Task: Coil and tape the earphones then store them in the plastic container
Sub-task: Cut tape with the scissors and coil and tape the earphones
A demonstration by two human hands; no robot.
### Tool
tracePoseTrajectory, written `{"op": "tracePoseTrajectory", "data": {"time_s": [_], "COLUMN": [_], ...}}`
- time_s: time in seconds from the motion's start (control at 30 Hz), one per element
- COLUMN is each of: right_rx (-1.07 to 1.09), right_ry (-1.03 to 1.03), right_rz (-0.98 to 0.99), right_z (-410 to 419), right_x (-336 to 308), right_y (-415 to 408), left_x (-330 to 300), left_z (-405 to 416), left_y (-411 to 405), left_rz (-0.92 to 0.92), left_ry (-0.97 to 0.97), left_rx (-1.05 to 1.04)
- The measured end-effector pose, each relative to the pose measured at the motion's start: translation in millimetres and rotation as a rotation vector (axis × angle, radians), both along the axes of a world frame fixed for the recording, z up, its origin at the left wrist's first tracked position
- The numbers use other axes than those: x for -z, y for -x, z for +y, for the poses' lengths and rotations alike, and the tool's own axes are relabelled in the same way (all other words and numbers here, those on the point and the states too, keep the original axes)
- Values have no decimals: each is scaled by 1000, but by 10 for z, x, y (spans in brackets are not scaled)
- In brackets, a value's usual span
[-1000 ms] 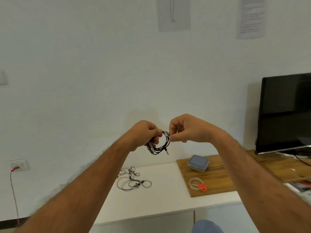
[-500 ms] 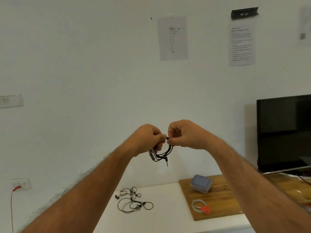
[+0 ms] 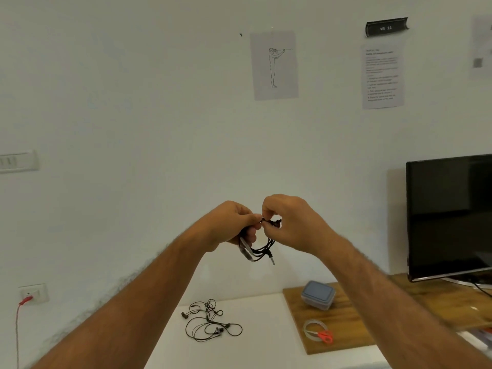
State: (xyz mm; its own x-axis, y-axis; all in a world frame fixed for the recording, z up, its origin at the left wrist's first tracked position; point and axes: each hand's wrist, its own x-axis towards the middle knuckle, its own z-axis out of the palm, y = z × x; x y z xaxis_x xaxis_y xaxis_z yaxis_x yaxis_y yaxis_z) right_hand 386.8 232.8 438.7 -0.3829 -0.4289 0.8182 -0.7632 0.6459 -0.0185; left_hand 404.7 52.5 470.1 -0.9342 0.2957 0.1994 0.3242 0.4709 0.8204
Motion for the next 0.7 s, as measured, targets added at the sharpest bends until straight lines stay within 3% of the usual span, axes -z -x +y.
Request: {"op": "tracePoseTrajectory", "data": {"time_s": [0.23,0.43,0.7], "right_rx": [23,40,50], "right_ry": [-30,-38,-37], "right_rz": [158,171,96], "right_z": [-53,-76,-57], "right_x": [45,51,96], "right_y": [-44,-63,-39], "left_x": [-9,9,125], "left_z": [-53,-71,-34], "left_y": [-45,-55,-41], "left_rz": [-145,-314,-224], "left_ry": [-142,-235,-312], "left_rx": [55,89,26]}}
